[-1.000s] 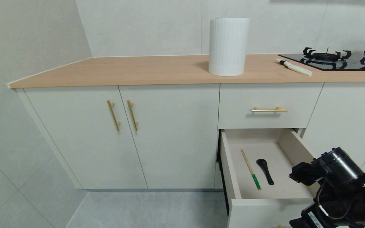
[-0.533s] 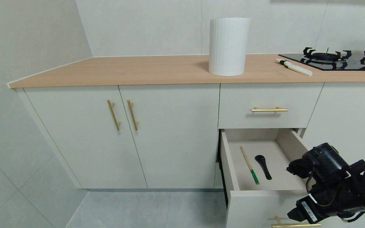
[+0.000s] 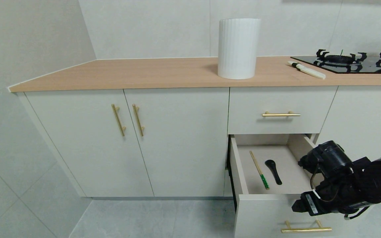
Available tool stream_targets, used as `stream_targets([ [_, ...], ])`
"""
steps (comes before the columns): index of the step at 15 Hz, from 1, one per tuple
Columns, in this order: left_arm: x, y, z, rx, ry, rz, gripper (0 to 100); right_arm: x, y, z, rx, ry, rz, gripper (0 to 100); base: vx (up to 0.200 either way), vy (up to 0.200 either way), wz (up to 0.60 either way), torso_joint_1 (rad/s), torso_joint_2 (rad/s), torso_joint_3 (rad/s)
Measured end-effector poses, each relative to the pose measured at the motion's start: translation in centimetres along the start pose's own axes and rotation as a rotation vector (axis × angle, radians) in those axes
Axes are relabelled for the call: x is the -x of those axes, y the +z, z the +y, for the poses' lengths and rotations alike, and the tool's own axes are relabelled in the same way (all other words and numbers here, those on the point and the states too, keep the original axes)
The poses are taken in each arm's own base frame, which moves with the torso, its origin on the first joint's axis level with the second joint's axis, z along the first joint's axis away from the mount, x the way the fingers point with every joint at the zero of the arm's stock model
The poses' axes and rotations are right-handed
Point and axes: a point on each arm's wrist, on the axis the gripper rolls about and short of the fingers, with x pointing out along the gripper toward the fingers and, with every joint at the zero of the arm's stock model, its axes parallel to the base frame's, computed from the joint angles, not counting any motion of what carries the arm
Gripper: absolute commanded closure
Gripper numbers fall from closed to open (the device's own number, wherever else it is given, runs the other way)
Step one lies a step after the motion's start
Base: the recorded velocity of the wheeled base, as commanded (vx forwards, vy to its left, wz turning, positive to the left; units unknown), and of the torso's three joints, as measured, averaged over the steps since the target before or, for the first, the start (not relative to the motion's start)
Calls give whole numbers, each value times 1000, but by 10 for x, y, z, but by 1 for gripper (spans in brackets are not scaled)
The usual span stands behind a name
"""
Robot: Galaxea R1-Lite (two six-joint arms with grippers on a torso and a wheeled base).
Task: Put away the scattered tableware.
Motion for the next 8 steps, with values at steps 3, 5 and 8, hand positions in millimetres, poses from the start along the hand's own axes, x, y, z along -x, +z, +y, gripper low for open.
stream_targets([
  [3, 0, 0, 0, 0, 0, 0, 0, -3, 9, 2, -54, -2, -13, 0, 0, 0, 0, 0, 0, 0],
  [5, 0, 0, 0, 0, 0, 0, 0, -6, 15, 2, -75, -1, -28, 0, 0, 0, 0, 0, 0, 0],
  [8, 0, 0, 0, 0, 0, 0, 0, -12, 22, -2, -101, -2, -67, 0, 0, 0, 0, 0, 0, 0],
])
